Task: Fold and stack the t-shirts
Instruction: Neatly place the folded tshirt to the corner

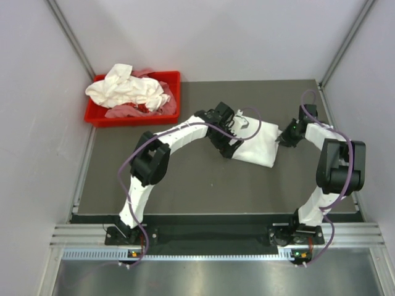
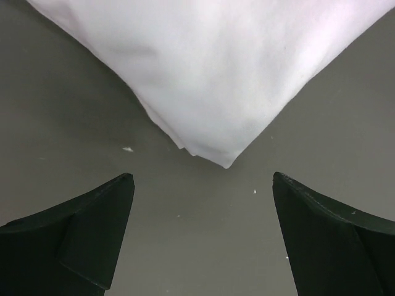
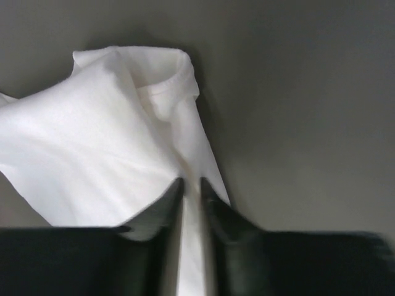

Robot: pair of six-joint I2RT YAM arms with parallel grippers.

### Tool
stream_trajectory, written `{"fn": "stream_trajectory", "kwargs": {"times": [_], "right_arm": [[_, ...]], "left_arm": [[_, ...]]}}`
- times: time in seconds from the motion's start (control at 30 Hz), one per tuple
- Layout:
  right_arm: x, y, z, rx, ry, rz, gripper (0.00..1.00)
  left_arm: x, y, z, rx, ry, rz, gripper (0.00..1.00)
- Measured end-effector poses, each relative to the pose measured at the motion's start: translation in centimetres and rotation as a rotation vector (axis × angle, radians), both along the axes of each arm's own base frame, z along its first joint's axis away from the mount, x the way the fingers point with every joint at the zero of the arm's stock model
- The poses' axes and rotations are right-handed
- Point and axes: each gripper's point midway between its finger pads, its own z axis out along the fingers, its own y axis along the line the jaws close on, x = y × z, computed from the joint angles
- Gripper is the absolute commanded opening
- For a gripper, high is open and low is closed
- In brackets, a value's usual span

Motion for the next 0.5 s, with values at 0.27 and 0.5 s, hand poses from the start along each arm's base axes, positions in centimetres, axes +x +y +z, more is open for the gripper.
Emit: {"fn": "stream_trajectory", "kwargs": {"times": [0.27,0.5], "right_arm": [[-0.4,-0.5,-0.2,-0.027,0.011,0.027,0.65],[-0.4,-0.2,-0.6,-0.012,0.020,0.055,0.51]], "left_arm": [[2.0,2.6,3.6,-0.018,-0.051,0.034,0.99],[3.9,5.4,7.5,-0.046,-0.124,0.082,0.99]]}}
